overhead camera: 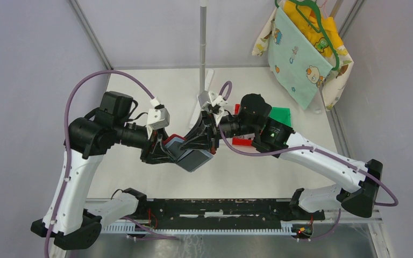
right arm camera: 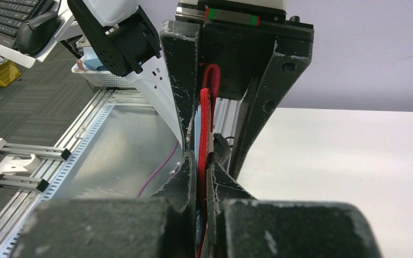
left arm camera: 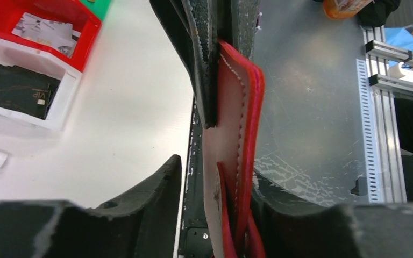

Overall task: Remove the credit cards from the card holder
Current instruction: Remove the credit card from the card holder.

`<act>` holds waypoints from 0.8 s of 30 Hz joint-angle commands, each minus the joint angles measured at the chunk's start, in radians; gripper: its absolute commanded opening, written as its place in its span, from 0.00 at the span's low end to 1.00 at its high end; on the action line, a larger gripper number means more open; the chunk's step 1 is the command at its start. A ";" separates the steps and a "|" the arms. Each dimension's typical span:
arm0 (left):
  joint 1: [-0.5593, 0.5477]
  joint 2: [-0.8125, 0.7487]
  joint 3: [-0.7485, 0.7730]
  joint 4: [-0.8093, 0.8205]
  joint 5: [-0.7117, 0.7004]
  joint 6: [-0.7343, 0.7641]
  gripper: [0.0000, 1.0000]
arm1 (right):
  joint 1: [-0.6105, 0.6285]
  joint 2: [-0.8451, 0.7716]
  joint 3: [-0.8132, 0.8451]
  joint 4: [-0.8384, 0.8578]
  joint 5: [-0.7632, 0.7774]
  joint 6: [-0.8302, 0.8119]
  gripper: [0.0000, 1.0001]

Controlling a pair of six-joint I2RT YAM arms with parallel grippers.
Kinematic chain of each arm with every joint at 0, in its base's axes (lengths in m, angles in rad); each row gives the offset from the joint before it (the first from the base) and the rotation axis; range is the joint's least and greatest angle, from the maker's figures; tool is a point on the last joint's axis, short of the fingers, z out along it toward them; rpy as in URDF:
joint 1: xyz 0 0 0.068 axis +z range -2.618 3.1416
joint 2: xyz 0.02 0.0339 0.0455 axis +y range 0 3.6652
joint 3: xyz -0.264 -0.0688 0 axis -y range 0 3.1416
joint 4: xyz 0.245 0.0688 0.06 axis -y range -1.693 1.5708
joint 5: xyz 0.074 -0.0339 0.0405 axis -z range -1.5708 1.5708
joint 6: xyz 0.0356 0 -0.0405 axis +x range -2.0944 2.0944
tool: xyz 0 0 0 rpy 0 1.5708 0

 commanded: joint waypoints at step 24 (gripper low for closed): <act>-0.005 0.039 -0.057 0.270 -0.203 -0.357 0.02 | -0.104 -0.312 -0.261 0.271 0.358 0.315 0.55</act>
